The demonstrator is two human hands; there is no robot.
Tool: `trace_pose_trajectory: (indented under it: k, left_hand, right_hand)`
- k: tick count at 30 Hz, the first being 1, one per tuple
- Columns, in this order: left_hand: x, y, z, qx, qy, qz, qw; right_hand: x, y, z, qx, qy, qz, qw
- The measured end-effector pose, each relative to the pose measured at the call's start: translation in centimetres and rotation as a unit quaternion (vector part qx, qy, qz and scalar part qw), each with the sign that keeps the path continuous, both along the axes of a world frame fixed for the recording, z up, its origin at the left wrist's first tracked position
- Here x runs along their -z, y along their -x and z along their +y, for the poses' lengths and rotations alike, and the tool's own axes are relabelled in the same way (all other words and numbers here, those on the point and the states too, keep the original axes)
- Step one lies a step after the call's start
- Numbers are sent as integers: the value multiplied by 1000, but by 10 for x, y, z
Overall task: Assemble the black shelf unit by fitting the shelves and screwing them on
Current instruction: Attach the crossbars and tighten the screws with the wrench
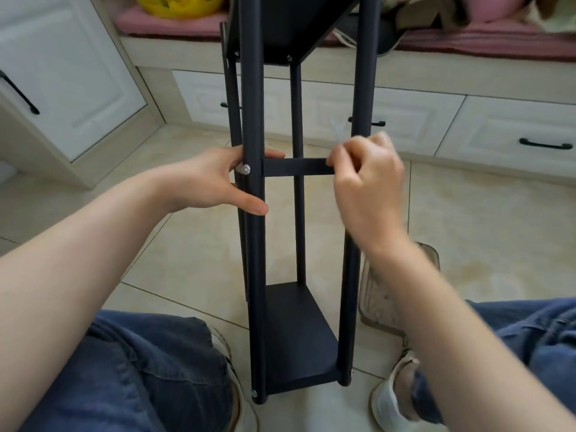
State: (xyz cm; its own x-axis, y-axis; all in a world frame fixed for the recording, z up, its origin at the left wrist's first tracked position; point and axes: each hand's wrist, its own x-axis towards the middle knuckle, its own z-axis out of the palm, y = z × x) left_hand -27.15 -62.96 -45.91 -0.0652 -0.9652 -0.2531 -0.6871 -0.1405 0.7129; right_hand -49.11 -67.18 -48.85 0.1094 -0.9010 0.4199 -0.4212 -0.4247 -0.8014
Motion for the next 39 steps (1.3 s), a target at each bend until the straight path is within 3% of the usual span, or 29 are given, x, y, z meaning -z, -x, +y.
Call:
trace_pose_trajectory:
  k: [2, 4, 9, 14, 23, 39]
  left_hand:
    - [1, -1, 0, 7, 2, 2, 1000]
    - [3, -2, 1, 16, 4, 6, 1000]
    - [3, 0, 2, 30, 5, -2, 1000]
    - [0, 8, 4, 28, 13, -41, 999]
    - [0, -1, 10, -10, 14, -57, 998]
    - [13, -26, 9, -83, -5, -15, 996]
  right_hand:
    - [-20, 7, -24, 4, -51, 84, 995]
    - [-39, 15, -41, -7, -109, 106, 988]
    - [-69, 29, -60, -110, -220, 79, 966]
    - [-72, 38, -66, -155, -267, 35, 950]
    - [-72, 33, -63, -206, -323, -88, 920]
    - [-99, 8, -53, -279, -274, -139, 910]
